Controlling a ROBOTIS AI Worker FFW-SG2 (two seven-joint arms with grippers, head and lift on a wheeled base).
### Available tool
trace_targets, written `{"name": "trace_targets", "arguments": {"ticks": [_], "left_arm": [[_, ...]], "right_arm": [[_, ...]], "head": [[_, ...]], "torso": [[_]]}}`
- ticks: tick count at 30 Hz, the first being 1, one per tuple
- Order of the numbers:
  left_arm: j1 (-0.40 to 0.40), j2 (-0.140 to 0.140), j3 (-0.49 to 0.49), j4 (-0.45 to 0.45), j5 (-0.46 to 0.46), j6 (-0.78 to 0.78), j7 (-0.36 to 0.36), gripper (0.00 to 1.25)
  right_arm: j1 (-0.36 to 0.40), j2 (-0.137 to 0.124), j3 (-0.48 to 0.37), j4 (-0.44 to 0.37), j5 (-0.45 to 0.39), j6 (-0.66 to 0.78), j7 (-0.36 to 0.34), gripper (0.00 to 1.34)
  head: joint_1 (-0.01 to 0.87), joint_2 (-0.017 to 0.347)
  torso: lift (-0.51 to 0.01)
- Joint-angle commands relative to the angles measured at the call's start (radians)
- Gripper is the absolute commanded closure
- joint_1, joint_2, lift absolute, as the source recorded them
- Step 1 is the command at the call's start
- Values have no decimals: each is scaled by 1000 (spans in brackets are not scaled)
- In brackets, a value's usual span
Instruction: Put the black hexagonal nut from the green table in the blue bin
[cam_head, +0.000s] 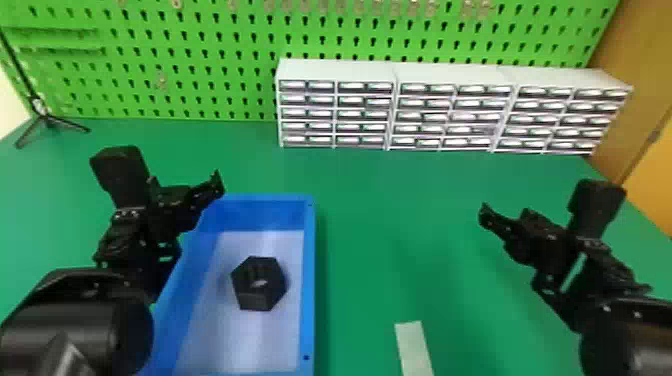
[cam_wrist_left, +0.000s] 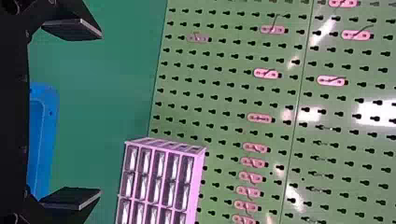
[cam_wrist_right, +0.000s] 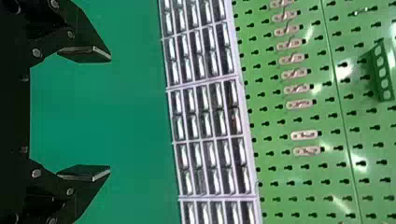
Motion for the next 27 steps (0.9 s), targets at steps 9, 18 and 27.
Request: {"name": "trace_targets", "arguments": {"ticks": [9,18,27], "left_arm": [[6,0,7,-3,13,0,0,98],[8,0,22,-3,26,0,-34,98],[5,0,56,-3,20,0,-64,96]], "right_arm": [[6,-29,-6,-11,-30,52,5,386],[-6,-30,-6,-11,7,53,66,386],[-21,-15,-32,-11,16,33,81,387]], "head": [[692,8],[692,8],[692,8]], "torso": [[-97],[-97],[-97]]}}
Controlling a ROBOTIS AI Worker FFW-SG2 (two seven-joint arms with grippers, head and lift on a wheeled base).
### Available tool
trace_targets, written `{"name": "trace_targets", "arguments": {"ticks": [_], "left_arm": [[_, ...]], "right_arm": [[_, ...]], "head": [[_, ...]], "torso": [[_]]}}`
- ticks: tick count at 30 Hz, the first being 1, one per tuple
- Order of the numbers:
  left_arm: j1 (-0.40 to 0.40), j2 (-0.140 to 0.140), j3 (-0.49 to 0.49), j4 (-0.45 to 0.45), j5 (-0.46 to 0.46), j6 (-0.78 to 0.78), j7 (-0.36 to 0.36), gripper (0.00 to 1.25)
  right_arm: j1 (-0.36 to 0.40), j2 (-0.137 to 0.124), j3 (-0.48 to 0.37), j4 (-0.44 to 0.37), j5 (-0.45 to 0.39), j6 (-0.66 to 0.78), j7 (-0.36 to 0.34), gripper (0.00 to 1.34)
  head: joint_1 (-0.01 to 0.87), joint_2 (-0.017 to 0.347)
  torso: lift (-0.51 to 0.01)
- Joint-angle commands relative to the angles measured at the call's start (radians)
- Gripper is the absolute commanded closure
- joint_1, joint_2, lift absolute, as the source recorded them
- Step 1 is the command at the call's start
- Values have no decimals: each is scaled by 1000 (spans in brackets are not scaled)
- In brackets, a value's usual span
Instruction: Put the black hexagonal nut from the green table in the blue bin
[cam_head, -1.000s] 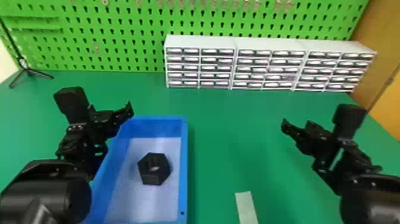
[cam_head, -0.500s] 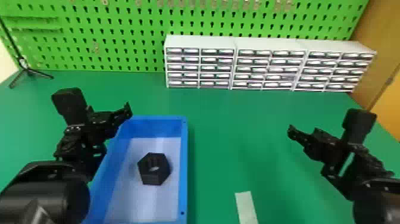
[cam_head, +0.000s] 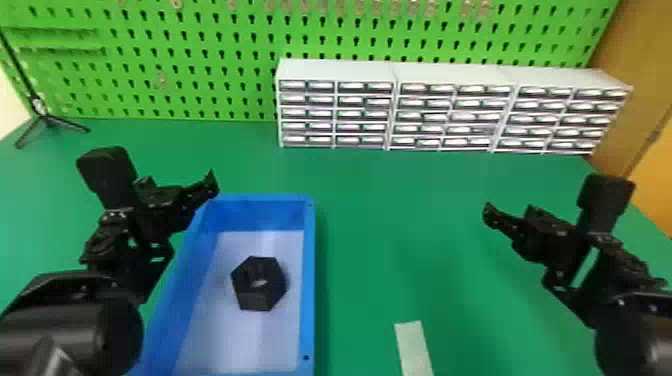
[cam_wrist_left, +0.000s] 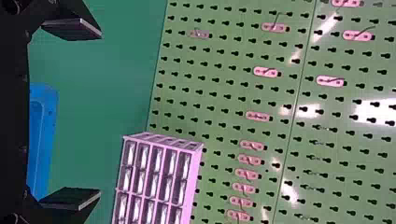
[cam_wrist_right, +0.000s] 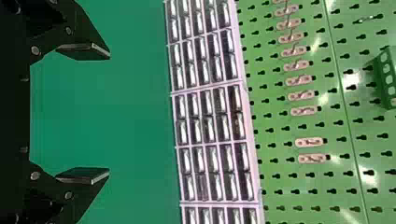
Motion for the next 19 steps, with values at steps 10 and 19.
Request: {"name": "trace_targets", "arguments": {"ticks": [10,19], "left_arm": [[-1,0,40,-1,-23,0,-20,98],[7,0,32,-5,-24,0,-20,99]], "right_arm": [[-4,4,-34,0,-12,-13,23,387],[9,-4,-39,-9,-31,-11,23,387]], "head": [[692,8],[692,8]], "torso": [[-97],[-97]]}}
